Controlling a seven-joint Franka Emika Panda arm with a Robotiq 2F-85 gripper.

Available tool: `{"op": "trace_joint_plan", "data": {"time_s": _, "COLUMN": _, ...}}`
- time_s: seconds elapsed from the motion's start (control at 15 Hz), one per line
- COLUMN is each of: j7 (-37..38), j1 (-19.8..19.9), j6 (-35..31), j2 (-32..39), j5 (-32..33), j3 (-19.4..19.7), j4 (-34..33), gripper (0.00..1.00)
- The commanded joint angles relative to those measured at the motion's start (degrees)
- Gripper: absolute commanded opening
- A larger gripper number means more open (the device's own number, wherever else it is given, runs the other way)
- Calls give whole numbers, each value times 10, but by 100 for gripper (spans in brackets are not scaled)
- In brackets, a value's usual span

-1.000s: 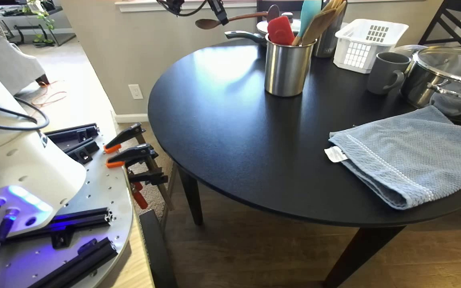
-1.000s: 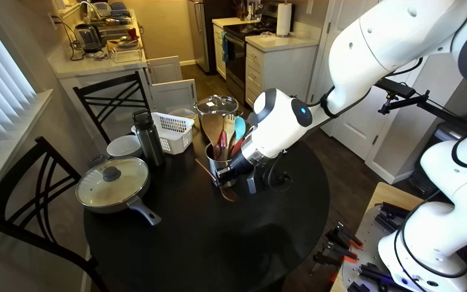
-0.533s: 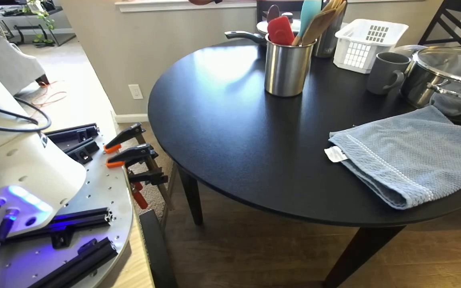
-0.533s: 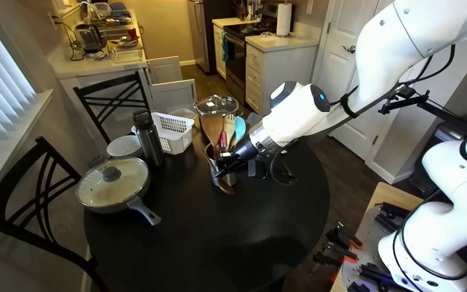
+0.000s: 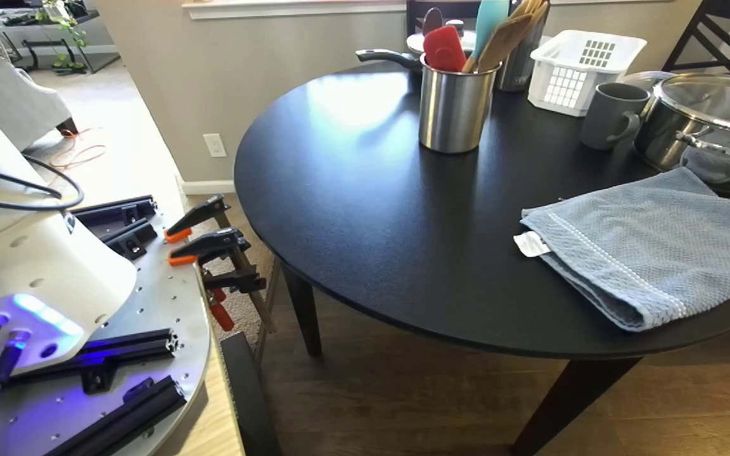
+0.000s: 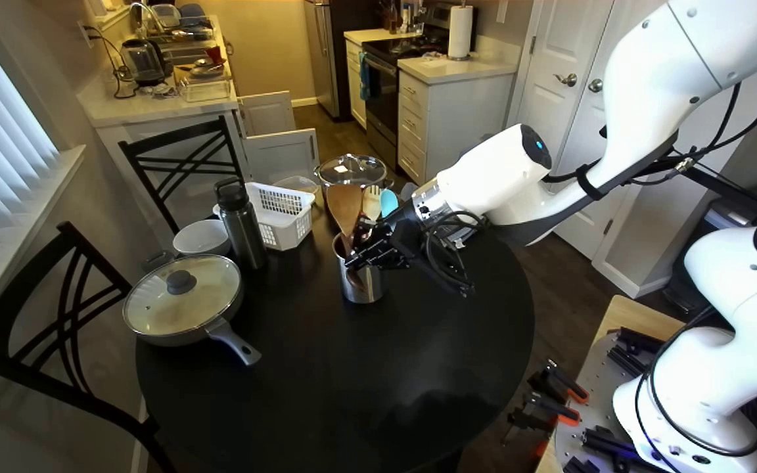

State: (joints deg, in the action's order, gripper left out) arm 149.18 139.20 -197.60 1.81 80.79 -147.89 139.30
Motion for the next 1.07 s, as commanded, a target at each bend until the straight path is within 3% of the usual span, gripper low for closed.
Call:
{"op": "trace_joint_plan", "data": {"time_s": 0.0, "j7": 0, "j1": -3, "j6": 72, "j2": 29, "j5": -22, "j3": 7, "j4": 9, "gripper": 3}}
{"op": "trace_joint_plan", "data": {"time_s": 0.07, "j7": 0, "j1": -5, "j6": 105, "j2": 36, "j5": -19, "j3": 8, "j4": 5, "gripper": 3}}
{"op": "trace_joint_plan", "data": {"time_s": 0.13, "j7": -96, "j1": -115, "j6": 134, "j2": 46, "j5": -105, "j3": 109, "j4": 28, "gripper": 3}}
{"op": "trace_joint_plan", "data": {"time_s": 0.2, "j7": -50, "j1": -35, "j6": 145, "j2": 44, "j5": -68, "j3": 29, "j4": 17, "gripper": 3}}
{"op": "trace_joint_plan", "data": {"time_s": 0.27, "j7": -95, "j1": -64, "j6": 153, "j2": 55, "j5": -121, "j3": 51, "j4": 26, "gripper": 3}}
{"op": "trace_joint_plan", "data": {"time_s": 0.47, "j7": -160, "j1": -98, "j6": 201, "j2": 90, "j5": -243, "j3": 59, "j4": 31, "gripper": 3}}
{"op": "trace_joint_plan", "data": {"time_s": 0.67, "j7": -260, "j1": -159, "j6": 275, "j2": 139, "j5": -392, "j3": 87, "j4": 13, "gripper": 3}}
{"op": "trace_joint_plan", "data": {"time_s": 0.87, "j7": -365, "j1": -224, "j6": 355, "j2": 189, "j5": -515, "j3": 135, "j4": -42, "gripper": 3}}
{"op": "trace_joint_plan", "data": {"time_s": 0.93, "j7": -385, "j1": -268, "j6": 383, "j2": 211, "j5": -529, "j3": 177, "j4": -68, "gripper": 3}}
{"op": "trace_joint_plan", "data": {"time_s": 1.0, "j7": -416, "j1": -285, "j6": 401, "j2": 229, "j5": -559, "j3": 195, "j4": -91, "gripper": 3}}
